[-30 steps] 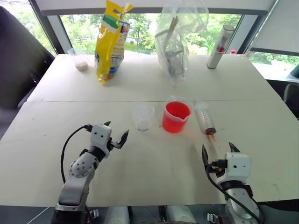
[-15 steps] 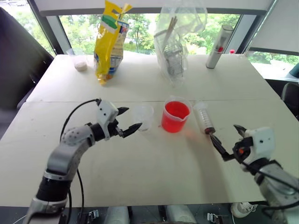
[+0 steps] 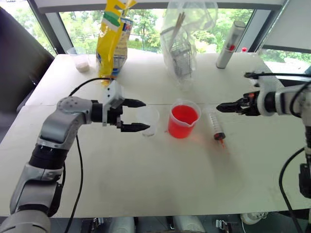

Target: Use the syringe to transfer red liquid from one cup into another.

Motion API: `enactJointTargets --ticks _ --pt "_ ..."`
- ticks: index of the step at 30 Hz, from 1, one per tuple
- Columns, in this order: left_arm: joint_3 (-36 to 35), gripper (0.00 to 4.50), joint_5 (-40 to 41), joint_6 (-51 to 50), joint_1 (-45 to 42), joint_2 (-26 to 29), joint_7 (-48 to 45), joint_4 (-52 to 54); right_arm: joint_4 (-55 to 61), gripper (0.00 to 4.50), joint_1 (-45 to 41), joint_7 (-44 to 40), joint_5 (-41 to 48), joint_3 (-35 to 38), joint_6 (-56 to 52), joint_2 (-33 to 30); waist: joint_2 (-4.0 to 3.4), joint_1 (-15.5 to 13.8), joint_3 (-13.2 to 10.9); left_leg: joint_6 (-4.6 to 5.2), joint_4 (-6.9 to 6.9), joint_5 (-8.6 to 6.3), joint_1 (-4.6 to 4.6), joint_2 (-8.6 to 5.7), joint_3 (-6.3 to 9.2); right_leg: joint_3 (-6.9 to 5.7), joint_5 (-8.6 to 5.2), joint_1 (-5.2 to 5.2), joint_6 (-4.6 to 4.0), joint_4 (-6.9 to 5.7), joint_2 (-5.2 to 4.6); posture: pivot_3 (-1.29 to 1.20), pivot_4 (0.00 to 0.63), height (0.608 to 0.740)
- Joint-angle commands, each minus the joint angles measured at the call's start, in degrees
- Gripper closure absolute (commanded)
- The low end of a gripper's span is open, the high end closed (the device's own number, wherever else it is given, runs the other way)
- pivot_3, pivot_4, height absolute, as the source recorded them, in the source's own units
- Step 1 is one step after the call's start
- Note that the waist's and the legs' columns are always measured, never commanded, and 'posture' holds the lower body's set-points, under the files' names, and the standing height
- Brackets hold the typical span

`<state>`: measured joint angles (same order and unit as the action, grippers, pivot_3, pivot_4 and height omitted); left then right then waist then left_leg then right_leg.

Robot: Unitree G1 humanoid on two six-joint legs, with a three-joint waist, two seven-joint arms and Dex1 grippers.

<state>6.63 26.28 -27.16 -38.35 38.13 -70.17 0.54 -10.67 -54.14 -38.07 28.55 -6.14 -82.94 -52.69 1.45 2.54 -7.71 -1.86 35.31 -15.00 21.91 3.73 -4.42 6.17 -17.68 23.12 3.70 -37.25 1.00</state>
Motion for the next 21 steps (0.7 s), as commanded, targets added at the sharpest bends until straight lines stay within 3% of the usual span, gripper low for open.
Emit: enactJointTargets --ticks 1,6,21 --pt "-0.3 0.0 -0.7 1.4 -1.1 -0.1 -0.4 0.4 -9.3 0.05 -5.2 -2.6 -4.9 -7.4 3.5 1.8 -0.04 0.0 0.0 0.01 0.01 0.0 0.19 0.0 0.0 -0.02 0.0 0.18 0.0 0.01 0.0 0.0 0.15 0.739" --pt "-0.6 0.0 -1.1 1.8 -0.2 -0.1 0.3 2.0 -19.7 0.05 -9.1 -6.9 -11.3 -16.5 9.7 5.9 -0.12 0.0 0.0 0.56 0.7 -0.32 0.54 0.12 -0.02 -0.03 0.01 0.39 0.02 -0.22 0.06 0.0 0.15 0.739" --pt "-1.9 0.0 -0.9 1.6 0.6 0.1 3.8 5.2 -45.2 0.05 -17.1 -17.4 -28.9 -26.6 25.2 19.1 -0.16 0.2 0.0 0.55 1.08 -0.31 0.36 0.1 -0.06 -0.06 0.02 0.34 0.03 -0.85 0.15 0.0 0.15 0.739"
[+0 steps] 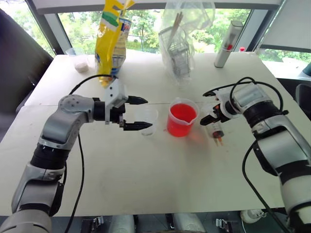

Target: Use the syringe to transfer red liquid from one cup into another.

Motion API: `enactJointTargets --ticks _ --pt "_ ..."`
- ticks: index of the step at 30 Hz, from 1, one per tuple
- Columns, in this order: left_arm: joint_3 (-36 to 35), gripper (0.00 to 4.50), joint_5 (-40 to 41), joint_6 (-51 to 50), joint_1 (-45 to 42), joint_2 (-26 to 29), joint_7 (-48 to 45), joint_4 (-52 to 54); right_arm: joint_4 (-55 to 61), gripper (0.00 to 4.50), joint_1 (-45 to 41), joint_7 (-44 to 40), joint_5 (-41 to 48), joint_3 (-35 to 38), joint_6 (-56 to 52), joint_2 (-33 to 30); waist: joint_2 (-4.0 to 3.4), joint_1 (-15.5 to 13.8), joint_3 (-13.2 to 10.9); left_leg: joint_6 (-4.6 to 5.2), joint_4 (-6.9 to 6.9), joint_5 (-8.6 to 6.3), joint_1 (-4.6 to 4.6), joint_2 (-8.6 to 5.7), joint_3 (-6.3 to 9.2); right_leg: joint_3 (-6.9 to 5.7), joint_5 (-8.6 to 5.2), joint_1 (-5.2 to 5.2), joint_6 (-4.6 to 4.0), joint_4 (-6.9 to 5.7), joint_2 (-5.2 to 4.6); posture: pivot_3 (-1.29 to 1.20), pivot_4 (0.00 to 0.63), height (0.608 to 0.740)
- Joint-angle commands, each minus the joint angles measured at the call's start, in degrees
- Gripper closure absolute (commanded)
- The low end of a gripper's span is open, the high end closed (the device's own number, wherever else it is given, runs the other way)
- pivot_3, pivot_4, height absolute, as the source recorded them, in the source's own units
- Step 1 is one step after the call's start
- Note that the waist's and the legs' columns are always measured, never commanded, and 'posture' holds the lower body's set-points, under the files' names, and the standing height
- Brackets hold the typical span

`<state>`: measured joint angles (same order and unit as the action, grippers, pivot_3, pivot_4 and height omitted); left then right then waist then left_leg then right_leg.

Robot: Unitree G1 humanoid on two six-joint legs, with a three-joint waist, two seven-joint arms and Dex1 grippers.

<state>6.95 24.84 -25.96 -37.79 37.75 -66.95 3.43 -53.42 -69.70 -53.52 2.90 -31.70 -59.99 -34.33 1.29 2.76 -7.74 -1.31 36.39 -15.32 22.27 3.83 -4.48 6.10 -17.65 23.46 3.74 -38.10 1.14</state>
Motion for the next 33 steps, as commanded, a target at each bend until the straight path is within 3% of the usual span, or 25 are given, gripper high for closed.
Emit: enactJointTargets --ticks 1,3,7,8,14,16,22,24,27,33 --pt "-2.3 0.0 0.6 0.3 0.0 0.6 0.7 2.5 -3.3 0.28 -1.7 -2.8 -4.1 -1.2 2.7 1.2 -0.01 0.0 0.0 0.0 0.0 0.0 0.0 0.0 0.0 0.01 0.0 0.0 0.0 0.0 -0.01 0.0 0.15 0.739" --pt "-2.4 0.0 0.6 0.4 0.1 0.7 1.1 2.9 -4.5 0.89 -1.8 -3.8 -5.6 -1.2 3.3 1.9 -0.01 0.0 0.0 -0.01 0.01 0.0 0.0 0.0 0.0 0.0 0.0 -0.01 0.0 0.0 -0.01 0.0 0.15 0.739" --pt "-2.5 0.0 0.3 0.7 0.1 0.5 1.4 3.1 -5.7 2.86 -1.9 -5.2 -7.9 -0.6 3.3 3.1 0.0 0.0 0.0 -0.01 0.07 0.01 -0.06 0.0 0.01 -0.01 0.0 -0.08 0.0 -0.03 -0.01 0.0 0.15 0.739" --pt "-2.5 0.0 0.2 0.8 0.0 0.4 1.5 3.1 -5.7 3.1 -1.8 -5.5 -8.3 -0.5 3.1 3.3 0.0 0.0 0.0 -0.01 0.09 0.01 -0.11 0.0 0.01 -0.01 0.0 -0.14 0.0 -0.03 -0.01 0.0 0.15 0.739" --pt "-2.5 0.0 0.0 1.3 -1.8 0.2 1.1 1.8 -2.2 3.1 -1.1 -3.6 -9.2 3.4 -1.2 1.6 -0.01 -0.1 0.0 -0.01 0.09 0.0 -0.11 0.0 0.02 -0.02 0.0 -0.15 -0.01 -0.03 -0.01 0.0 0.15 0.739" --pt "-3.0 0.0 0.6 1.1 -3.0 0.0 0.8 0.7 5.0 3.1 0.9 -1.2 -8.3 7.3 -4.1 -1.2 -0.02 -0.2 0.0 -0.01 0.09 0.01 -0.08 0.0 0.02 -0.02 0.0 -0.11 -0.01 -0.03 -0.01 0.0 0.15 0.739" --pt "-2.5 0.0 0.2 2.1 -7.0 -0.5 -2.0 -5.0 49.7 3.1 18.9 6.7 -6.1 24.6 -0.9 -10.1 -0.14 -0.6 0.0 -0.02 0.08 0.01 0.13 -0.06 0.07 -0.06 -0.01 -0.02 0.02 0.06 -0.11 0.0 0.15 0.739" --pt "-2.0 0.0 0.0 2.4 -9.0 -1.1 -3.4 -7.5 60.8 3.1 23.0 9.8 -3.8 32.5 0.2 -8.5 -0.16 -0.1 0.0 -0.03 0.05 0.01 0.11 -0.04 0.1 -0.06 -0.01 -0.02 0.03 0.05 -0.05 0.0 0.15 0.739" --pt "-1.7 0.0 -0.9 4.0 -11.7 -1.1 -6.1 -12.0 70.1 3.1 23.8 15.3 -2.4 37.5 1.4 -4.3 -0.18 0.5 0.0 -0.04 0.01 0.02 -0.04 0.0 0.09 -0.01 0.0 -0.04 0.03 -0.07 0.08 0.0 0.15 0.739" --pt "-0.3 0.0 -3.1 7.2 -16.7 -3.2 -9.5 -19.2 81.5 3.1 20.9 24.8 9.4 50.5 5.0 14.2 -0.18 1.1 0.0 -0.16 -0.13 0.09 -0.18 0.0 0.09 -0.05 0.01 -0.13 0.0 -0.11 0.15 0.0 0.15 0.739"
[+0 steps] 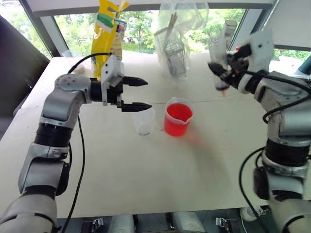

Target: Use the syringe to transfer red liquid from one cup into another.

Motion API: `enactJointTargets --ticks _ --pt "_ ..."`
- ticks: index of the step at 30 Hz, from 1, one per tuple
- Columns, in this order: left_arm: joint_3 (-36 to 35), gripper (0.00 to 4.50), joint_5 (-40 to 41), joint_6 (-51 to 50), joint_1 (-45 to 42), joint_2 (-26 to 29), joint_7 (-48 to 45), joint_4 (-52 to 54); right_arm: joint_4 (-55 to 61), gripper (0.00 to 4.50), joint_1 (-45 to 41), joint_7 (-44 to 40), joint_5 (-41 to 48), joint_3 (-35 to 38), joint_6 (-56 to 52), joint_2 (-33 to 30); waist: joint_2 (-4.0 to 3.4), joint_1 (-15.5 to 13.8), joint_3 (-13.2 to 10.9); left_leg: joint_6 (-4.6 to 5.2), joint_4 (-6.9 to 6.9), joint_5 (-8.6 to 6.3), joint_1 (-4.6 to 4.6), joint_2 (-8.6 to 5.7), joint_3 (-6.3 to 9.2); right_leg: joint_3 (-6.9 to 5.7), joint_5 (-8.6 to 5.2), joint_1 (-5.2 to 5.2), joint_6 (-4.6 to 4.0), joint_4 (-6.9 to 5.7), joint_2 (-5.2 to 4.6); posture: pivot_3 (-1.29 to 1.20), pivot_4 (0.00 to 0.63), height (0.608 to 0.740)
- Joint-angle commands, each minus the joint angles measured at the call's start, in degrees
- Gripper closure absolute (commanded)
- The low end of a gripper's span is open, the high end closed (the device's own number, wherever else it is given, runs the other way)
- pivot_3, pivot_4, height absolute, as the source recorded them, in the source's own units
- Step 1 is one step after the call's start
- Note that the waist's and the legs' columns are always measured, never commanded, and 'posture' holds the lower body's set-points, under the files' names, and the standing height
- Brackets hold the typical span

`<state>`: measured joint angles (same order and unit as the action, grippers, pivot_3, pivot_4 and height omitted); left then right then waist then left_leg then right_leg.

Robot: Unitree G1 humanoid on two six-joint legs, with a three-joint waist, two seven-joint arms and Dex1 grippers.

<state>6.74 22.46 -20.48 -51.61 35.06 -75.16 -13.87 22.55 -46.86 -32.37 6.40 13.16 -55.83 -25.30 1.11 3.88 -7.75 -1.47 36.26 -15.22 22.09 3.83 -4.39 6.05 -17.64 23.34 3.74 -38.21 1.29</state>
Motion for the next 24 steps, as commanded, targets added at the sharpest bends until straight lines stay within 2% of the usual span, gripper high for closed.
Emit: enactJointTargets --ticks 1,7,12,18,24 --pt "-0.1 0.0 -0.9 1.9 -3.6 -0.9 -1.6 -2.9 6.9 3.1 -1.3 4.5 7.6 6.3 1.5 7.6 0.01 -0.1 0.0 -0.02 0.02 0.01 0.05 0.0 0.0 -0.02 0.0 0.01 0.0 0.0 -0.03 0.0 0.15 0.739" --pt "0.4 0.0 -2.5 4.0 -7.9 -2.3 -3.6 -7.8 9.3 3.1 9.8 6.1 11.2 1.8 14.3 15.5 0.03 -0.3 0.0 -0.06 0.03 0.03 0.24 -0.06 -0.01 0.0 0.0 0.08 0.0 0.16 -0.19 0.0 0.15 0.739" --pt "0.4 0.0 -3.4 4.8 -10.1 -2.7 -5.1 -9.6 4.5 3.1 20.7 5.5 8.9 -4.5 27.7 17.6 0.04 0.0 0.0 -0.06 0.11 0.04 0.21 -0.08 -0.01 -0.03 0.0 0.01 0.01 0.11 -0.15 0.0 0.15 0.739" --pt "-0.2 0.0 -3.3 4.0 -12.0 -3.1 -5.6 -10.0 -2.8 3.1 25.2 6.9 5.7 -9.7 39.0 18.1 0.02 0.2 0.0 -0.06 0.08 0.04 0.14 -0.03 0.01 -0.01 0.0 0.02 0.01 0.06 -0.05 0.0 0.15 0.739" --pt "-1.1 0.0 -0.9 0.7 -13.9 -5.4 -6.0 -9.8 -7.8 3.1 26.6 8.0 4.3 -11.8 45.0 17.4 0.03 0.0 0.0 -0.09 0.1 0.06 0.16 -0.03 0.0 -0.02 -0.01 0.01 0.0 0.06 -0.08 0.0 0.15 0.739"
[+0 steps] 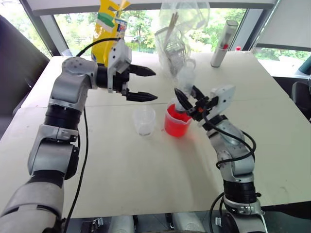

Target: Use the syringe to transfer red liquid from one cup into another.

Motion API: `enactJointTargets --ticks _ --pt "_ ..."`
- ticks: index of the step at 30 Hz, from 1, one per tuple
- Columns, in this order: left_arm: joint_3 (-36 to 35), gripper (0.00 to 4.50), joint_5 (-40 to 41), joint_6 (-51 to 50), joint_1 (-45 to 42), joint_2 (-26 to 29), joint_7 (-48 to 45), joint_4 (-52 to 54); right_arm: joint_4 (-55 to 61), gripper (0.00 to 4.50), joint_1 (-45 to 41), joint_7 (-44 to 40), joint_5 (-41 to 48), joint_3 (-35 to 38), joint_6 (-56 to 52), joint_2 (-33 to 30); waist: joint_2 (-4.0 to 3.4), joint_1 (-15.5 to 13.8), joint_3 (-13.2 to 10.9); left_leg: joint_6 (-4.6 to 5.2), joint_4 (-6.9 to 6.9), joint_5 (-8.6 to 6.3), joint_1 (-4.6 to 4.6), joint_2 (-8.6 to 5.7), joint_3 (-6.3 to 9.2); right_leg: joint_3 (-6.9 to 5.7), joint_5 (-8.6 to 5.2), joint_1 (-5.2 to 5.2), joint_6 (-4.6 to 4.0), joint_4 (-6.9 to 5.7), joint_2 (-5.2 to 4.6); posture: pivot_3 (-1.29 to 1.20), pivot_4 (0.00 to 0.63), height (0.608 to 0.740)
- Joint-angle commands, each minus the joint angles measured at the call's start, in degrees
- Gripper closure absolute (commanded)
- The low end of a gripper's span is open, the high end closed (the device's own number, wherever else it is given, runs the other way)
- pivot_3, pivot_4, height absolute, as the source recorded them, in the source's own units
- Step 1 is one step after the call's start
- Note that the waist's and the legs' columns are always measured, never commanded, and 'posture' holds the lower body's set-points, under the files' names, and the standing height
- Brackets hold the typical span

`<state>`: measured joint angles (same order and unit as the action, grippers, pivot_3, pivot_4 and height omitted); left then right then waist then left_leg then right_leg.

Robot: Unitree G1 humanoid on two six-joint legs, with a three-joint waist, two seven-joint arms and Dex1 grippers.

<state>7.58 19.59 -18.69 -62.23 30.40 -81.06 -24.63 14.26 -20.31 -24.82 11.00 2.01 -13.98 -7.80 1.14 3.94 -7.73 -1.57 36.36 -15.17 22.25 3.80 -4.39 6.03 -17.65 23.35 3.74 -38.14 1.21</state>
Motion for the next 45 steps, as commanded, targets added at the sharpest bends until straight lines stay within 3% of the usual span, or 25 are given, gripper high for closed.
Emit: enactJointTargets --ticks 1,6,15,18,25,45 --pt "-2.2 0.0 2.2 -1.3 -3.8 -1.6 0.3 0.6 0.4 3.1 0.4 0.5 -0.4 -1.0 3.5 -0.1 0.0 -0.1 0.0 0.0 0.01 0.0 0.01 0.0 0.0 0.0 0.0 0.0 0.0 0.01 -0.01 0.0 0.15 0.739" --pt "-3.4 0.0 2.2 -0.5 -7.5 -6.7 4.4 -4.1 0.9 3.1 1.2 1.0 -0.5 -2.1 4.3 -0.4 0.01 -0.2 0.0 -0.01 0.03 0.0 0.02 -0.02 0.01 0.0 0.0 -0.02 0.0 0.01 -0.02 0.0 0.15 0.739" --pt "-2.7 0.0 1.6 0.7 -10.0 -11.1 2.4 -10.4 2.1 3.1 1.8 1.7 -1.3 -3.8 4.6 -1.4 0.01 0.0 0.0 -0.01 -0.04 0.01 -0.06 -0.01 0.02 0.02 0.0 -0.03 0.0 -0.01 0.07 0.0 0.15 0.739" --pt "-2.8 0.85 1.5 1.1 -10.3 -11.6 1.8 -11.6 2.5 3.1 2.0 1.9 -1.5 -4.3 4.5 -1.7 0.01 0.0 0.0 -0.03 -0.02 0.01 -0.05 -0.01 0.0 0.02 0.0 -0.03 0.0 0.0 0.05 0.0 0.15 0.739" --pt "-3.2 4.46 1.2 1.5 -10.6 -12.5 1.4 -13.2 3.3 3.1 2.3 2.2 -1.4 -5.3 4.4 -2.2 0.01 0.0 0.0 -0.03 -0.01 0.02 -0.04 -0.02 0.01 0.02 0.0 -0.03 0.0 0.0 0.04 0.0 0.15 0.739" --pt "-6.6 4.46 1.8 4.2 -17.6 -13.4 3.2 -18.7 3.0 3.1 4.4 0.3 2.1 -7.0 -0.6 -2.9 0.02 0.0 0.0 -0.04 -0.01 0.02 -0.04 -0.03 0.03 0.01 0.0 -0.04 0.01 -0.01 0.06 0.0 0.15 0.739"
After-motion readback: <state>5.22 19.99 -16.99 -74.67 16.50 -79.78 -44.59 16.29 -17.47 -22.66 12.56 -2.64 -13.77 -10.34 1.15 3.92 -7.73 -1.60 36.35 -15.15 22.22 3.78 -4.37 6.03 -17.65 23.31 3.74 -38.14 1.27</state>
